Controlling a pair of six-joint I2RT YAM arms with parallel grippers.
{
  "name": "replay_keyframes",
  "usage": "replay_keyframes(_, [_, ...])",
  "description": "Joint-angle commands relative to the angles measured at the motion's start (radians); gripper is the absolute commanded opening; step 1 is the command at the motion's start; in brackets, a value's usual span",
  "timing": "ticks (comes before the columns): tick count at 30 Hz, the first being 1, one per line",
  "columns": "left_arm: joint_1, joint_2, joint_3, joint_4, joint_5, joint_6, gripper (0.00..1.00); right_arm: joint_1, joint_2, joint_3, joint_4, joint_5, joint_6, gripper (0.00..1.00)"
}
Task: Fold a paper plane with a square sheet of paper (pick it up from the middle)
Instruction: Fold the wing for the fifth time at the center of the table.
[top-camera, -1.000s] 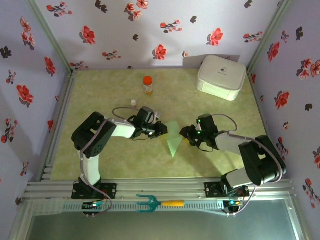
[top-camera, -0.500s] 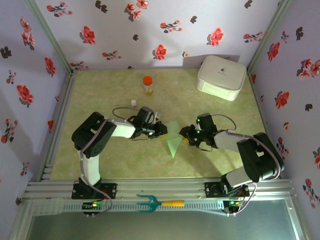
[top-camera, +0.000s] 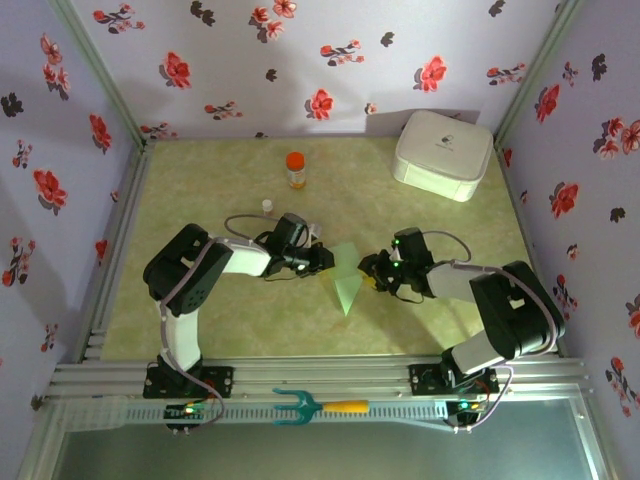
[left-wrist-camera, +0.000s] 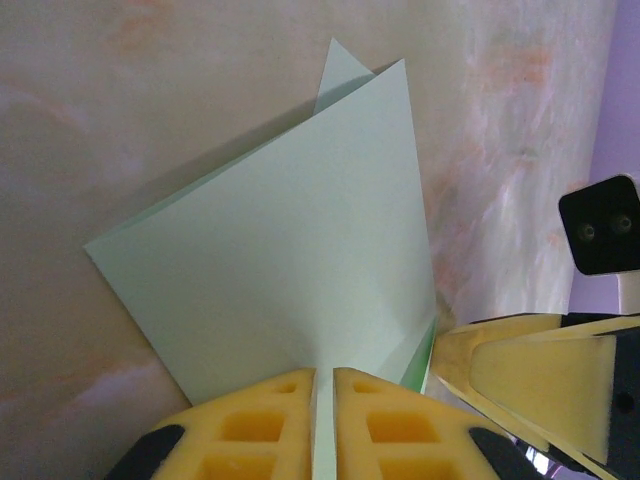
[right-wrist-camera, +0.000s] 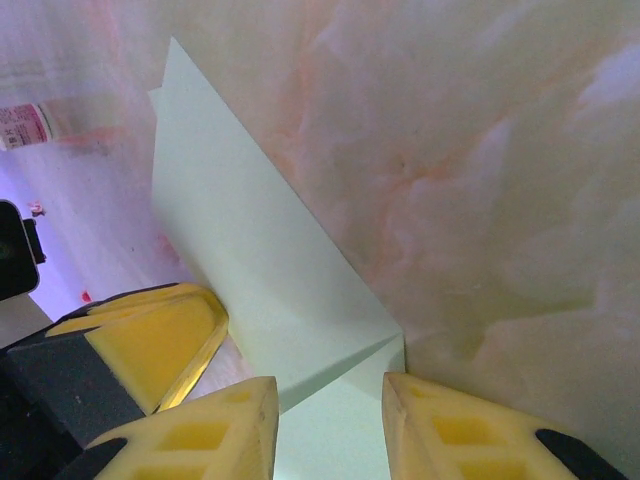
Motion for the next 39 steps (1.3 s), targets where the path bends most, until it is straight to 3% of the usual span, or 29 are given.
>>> replay_keyframes(1, [0.01,-0.011,-0.012,-0.024,0.001,-0.007,0.13,0.005,-0.041,0.016,-0.078,-0.001,-0.036,0.34])
replay_keyframes(4, [0.012,-0.015,-0.009,-0.029,-0.004,-0.003,0.13,0.013,-0.141,-0.006,-0.197,0.086,-0.049,0.38])
replay_keyframes(7, [0.016,-0.014,-0.006,-0.03,-0.005,-0.004,0.12,0.017,-0.191,-0.016,-0.251,0.06,-0.06,0.39])
replay_keyframes(21, [0.016,-0.001,0.014,-0.04,0.002,-0.004,0.11,0.081,-0.033,-0.019,-0.027,-0.078,0.007,0.38])
replay_keyframes(28, [0.017,-0.006,0.011,-0.036,0.003,-0.007,0.11,0.092,-0.01,0.009,0.009,-0.069,-0.02,0.36])
replay_keyframes(34, [0.017,-0.007,0.01,-0.036,0.003,-0.007,0.11,0.073,-0.062,0.027,-0.064,-0.004,-0.087,0.4])
replay_keyframes(39, [0.017,-0.006,0.013,-0.037,0.003,-0.006,0.1,0.04,-0.039,0.049,-0.05,-0.052,-0.141,0.43])
